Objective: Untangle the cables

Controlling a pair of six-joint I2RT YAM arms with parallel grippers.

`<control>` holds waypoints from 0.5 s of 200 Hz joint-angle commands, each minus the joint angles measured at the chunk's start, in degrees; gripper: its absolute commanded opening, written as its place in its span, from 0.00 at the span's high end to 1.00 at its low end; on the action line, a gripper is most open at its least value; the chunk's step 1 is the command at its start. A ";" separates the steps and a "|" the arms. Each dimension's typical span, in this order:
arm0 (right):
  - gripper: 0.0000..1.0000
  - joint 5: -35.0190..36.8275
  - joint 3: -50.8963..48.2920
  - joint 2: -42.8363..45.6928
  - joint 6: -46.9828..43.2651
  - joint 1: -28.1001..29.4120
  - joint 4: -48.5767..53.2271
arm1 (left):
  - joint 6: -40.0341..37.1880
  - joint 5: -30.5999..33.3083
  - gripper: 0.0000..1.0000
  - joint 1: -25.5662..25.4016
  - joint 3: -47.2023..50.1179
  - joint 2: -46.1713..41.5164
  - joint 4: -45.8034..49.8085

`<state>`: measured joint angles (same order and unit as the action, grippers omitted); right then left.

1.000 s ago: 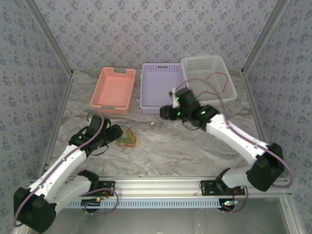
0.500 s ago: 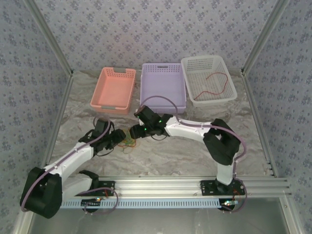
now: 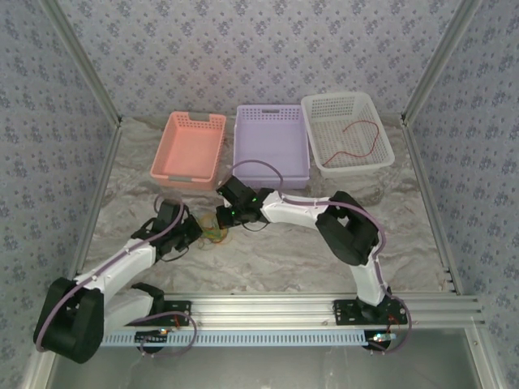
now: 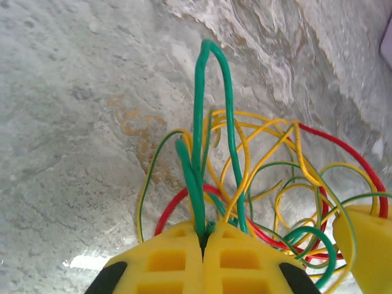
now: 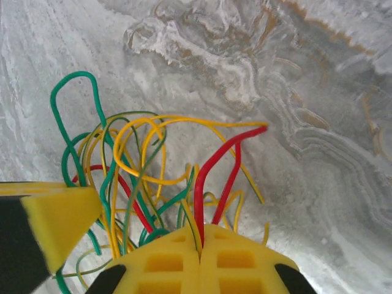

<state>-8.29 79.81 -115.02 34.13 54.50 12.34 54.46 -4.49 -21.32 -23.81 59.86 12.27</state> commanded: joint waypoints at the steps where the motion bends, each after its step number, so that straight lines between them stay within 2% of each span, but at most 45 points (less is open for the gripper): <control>1: 1.00 5.50 -4.34 7.15 0.41 -0.88 0.32 | -0.91 3.32 1.00 0.39 -0.50 -4.33 4.00; 36: 1.00 11.08 -13.79 20.61 -1.30 -3.98 4.29 | -2.16 5.94 1.00 1.84 -1.65 -10.58 9.88; 64: 1.00 11.86 -19.69 30.59 -1.53 -9.12 7.06 | -2.24 5.12 1.00 2.95 -2.41 -12.23 10.67; 100: 1.00 11.58 -21.51 37.02 -3.01 -13.85 11.48 | -1.70 4.02 1.00 3.04 -3.95 -11.70 9.75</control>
<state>0.73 59.31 -80.58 32.99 42.13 18.33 53.43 -0.84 -18.74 -25.52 48.25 20.49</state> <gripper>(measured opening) 0.063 0.040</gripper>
